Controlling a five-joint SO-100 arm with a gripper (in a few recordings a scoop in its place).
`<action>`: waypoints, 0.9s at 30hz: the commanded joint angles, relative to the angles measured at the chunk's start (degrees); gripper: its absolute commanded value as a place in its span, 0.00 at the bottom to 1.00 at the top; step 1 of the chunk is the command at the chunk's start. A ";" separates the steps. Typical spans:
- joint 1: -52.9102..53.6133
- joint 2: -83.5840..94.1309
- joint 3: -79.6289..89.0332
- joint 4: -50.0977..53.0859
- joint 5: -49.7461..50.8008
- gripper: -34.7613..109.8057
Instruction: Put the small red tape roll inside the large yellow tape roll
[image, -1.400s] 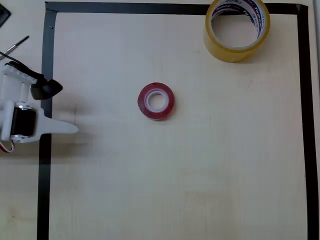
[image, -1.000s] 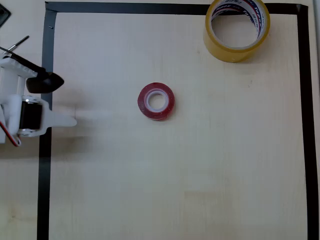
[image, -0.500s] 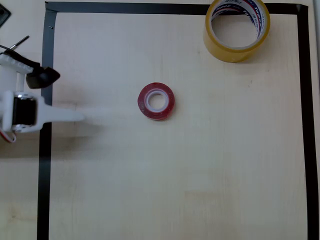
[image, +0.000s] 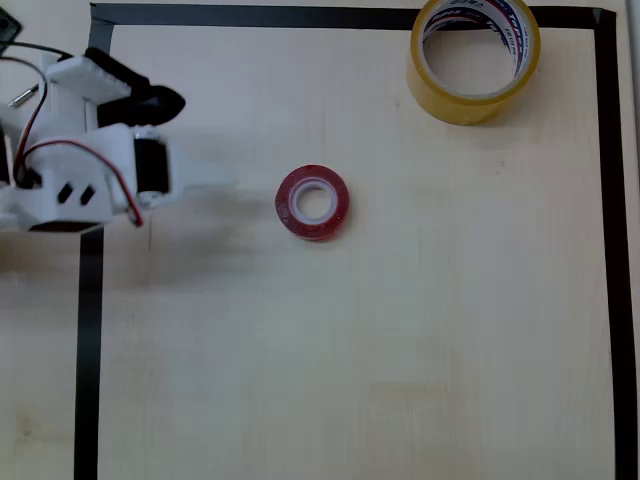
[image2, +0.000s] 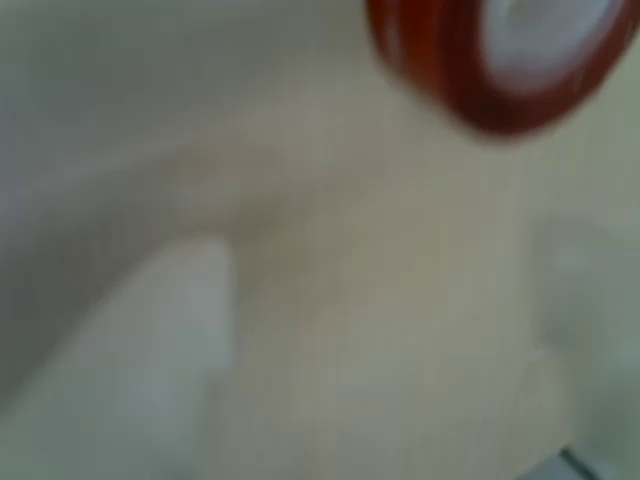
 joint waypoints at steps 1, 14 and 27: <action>-2.90 -0.70 -6.86 -0.62 1.05 0.40; 1.49 -20.30 -18.81 -4.48 1.05 0.40; 2.72 -28.92 -24.35 -6.50 1.05 0.40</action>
